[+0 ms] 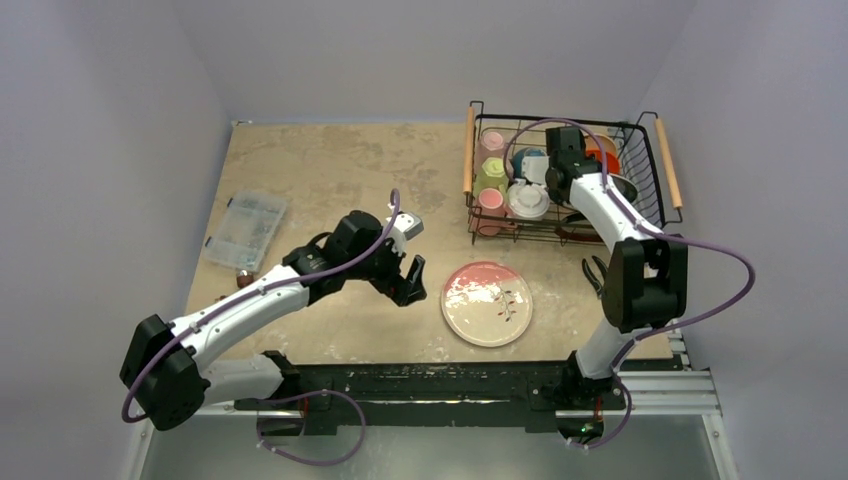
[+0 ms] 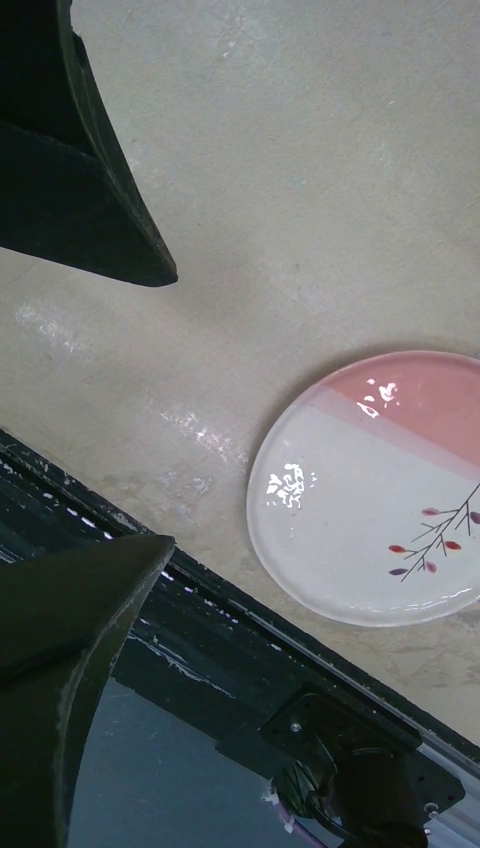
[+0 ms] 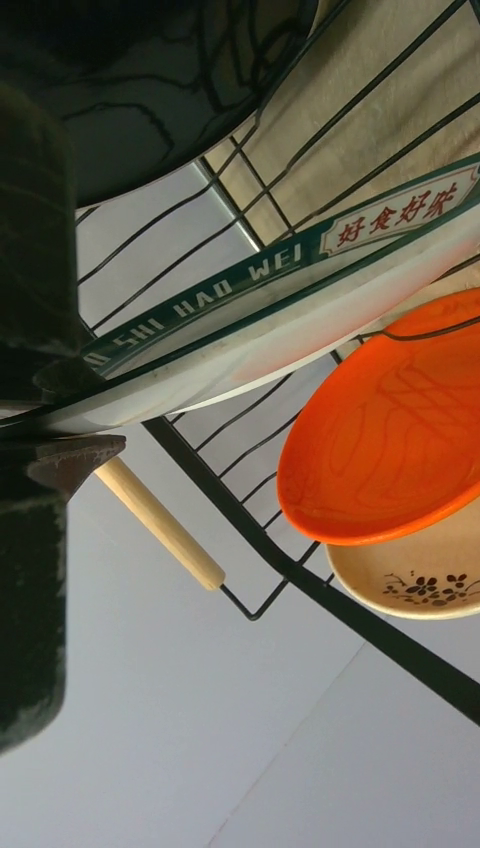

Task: Load the mixed dishes into the dish rack
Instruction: Insert the plate into the dish rack.

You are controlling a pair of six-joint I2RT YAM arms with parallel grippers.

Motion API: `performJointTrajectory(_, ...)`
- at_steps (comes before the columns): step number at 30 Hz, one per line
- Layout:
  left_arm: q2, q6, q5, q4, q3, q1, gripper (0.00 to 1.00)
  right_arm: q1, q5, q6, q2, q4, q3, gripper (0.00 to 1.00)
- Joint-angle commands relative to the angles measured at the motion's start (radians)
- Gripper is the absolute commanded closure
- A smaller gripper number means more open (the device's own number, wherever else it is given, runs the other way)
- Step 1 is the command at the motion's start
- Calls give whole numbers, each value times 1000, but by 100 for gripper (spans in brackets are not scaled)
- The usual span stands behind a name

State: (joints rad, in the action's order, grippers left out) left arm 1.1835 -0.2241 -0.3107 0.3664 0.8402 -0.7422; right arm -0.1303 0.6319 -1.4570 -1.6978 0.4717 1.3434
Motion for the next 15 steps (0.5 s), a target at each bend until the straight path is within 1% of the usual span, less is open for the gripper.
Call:
performJointTrajectory(1,10,25,5,-20,57,-3,6,-7,15,1,21,-241,117,100)
performJointTrajectory(9,34,38,5,-19,71,-3,3,-38,20,-4,40,-229,184,100)
performJointTrajectory(13,41,41,5,-24,71,-3,3,-34,-10,-13,7,-242,194,100)
performJointTrajectory(15,41,45,5,-23,68,-3,2,-33,3,-20,-11,-232,195,100)
